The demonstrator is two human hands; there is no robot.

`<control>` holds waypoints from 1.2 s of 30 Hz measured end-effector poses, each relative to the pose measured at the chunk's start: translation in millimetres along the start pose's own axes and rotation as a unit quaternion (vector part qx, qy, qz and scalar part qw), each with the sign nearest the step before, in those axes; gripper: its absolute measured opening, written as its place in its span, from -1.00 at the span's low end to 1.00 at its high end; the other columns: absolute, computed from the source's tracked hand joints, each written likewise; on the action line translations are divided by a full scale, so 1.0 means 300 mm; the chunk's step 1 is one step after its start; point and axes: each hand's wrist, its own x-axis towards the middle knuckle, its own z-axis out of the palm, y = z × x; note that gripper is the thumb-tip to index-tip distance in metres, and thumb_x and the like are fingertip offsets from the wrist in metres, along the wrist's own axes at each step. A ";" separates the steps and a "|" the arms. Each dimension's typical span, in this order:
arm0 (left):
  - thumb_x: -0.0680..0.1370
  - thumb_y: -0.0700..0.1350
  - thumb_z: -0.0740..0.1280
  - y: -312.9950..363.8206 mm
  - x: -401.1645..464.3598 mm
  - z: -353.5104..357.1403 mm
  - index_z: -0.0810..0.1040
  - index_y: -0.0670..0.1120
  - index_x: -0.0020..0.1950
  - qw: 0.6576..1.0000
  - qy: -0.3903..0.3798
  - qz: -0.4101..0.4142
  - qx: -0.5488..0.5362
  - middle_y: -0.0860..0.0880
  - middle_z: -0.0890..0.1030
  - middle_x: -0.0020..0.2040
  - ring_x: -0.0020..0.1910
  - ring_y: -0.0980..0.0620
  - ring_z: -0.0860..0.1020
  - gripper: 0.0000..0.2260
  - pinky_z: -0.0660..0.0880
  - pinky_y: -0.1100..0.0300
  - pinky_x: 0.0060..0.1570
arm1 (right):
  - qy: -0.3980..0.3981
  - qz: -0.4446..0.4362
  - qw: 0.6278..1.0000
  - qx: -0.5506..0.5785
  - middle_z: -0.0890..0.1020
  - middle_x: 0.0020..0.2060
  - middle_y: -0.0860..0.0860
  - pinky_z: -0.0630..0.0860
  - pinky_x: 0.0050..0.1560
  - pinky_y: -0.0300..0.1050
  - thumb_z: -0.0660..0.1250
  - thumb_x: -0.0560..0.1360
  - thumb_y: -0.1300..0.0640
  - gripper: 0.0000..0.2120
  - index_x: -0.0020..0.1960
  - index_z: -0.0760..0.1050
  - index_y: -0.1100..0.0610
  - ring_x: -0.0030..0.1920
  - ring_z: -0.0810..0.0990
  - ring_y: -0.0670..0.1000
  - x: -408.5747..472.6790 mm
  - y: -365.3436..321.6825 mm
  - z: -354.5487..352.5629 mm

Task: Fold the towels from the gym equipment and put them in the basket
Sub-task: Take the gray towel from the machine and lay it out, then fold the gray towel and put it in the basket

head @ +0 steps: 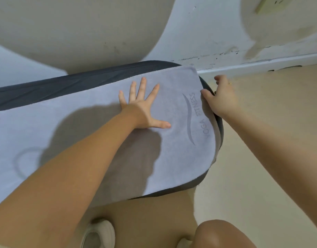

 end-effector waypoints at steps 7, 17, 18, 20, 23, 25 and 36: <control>0.59 0.11 0.13 0.136 -0.004 0.015 0.12 0.02 0.51 0.982 0.166 0.082 -0.046 -0.06 0.01 0.55 0.52 -0.09 0.00 -0.49 -0.05 -0.03 0.45 | -0.007 0.106 0.981 0.161 0.54 -0.04 0.02 0.53 0.05 0.04 0.24 0.51 -0.01 -0.75 0.09 0.41 0.13 0.00 0.55 0.09 -0.236 0.186 -0.032; 0.61 -0.04 0.11 0.411 0.015 0.018 0.47 -0.01 0.26 0.941 0.170 0.279 0.085 -0.07 0.29 0.38 0.29 -0.10 0.32 -0.73 0.30 0.04 0.19 | -0.032 0.090 0.972 0.215 0.47 -0.33 -0.05 0.41 -0.25 -0.12 0.38 0.43 0.08 -0.81 -0.08 0.41 0.13 -0.29 0.44 -0.03 -0.420 0.201 -0.006; 0.61 0.00 0.11 0.417 0.015 0.015 0.49 -0.05 0.21 0.944 0.177 0.264 0.086 -0.09 0.33 0.32 0.25 -0.11 0.34 -0.72 0.31 0.04 0.15 | -0.035 0.090 0.971 0.218 0.48 -0.33 -0.04 0.45 -0.23 -0.07 0.38 0.43 0.09 -0.81 -0.08 0.41 0.13 -0.29 0.46 -0.02 -0.423 0.201 -0.006; 0.60 0.08 0.11 0.426 0.017 0.012 0.53 -0.10 0.12 0.957 0.184 0.208 0.082 -0.13 0.36 0.23 0.21 -0.13 0.35 -0.67 0.33 0.03 0.12 | -0.045 0.092 0.968 0.230 0.51 -0.35 -0.01 0.52 -0.20 0.01 0.38 0.42 0.11 -0.84 -0.11 0.42 0.13 -0.29 0.50 0.01 -0.425 0.201 -0.007; 0.55 0.13 0.20 0.437 0.014 0.019 0.52 -0.14 0.00 0.983 0.159 0.088 0.011 -0.17 0.30 0.23 0.15 -0.17 0.38 -0.65 0.39 0.03 0.10 | -0.064 0.067 0.976 0.196 0.50 -0.35 0.00 0.46 -0.25 -0.05 0.37 0.42 0.13 -0.88 -0.18 0.45 0.15 -0.29 0.49 0.01 -0.429 0.192 -0.009; 0.49 0.03 0.32 0.443 0.014 0.023 0.45 -0.16 -0.03 0.983 0.163 0.032 -0.085 -0.19 0.25 0.24 0.11 -0.18 0.41 -0.74 0.44 0.04 0.07 | -0.072 0.034 0.985 0.153 0.49 -0.32 0.00 0.45 -0.26 -0.07 0.36 0.42 0.10 -0.86 -0.18 0.44 0.16 -0.26 0.47 0.00 -0.436 0.182 -0.011; 0.47 -0.31 0.21 0.284 -0.096 -0.043 0.26 -0.12 0.34 0.907 0.162 -0.065 -0.383 -0.12 0.48 0.10 0.00 -0.07 0.48 -0.56 0.42 0.14 -0.10 | -0.361 -0.087 0.899 0.231 0.53 -0.35 0.04 0.45 -0.24 -0.20 0.35 0.48 0.09 -0.86 0.01 0.50 0.10 -0.34 0.50 -0.04 -0.479 0.002 -0.074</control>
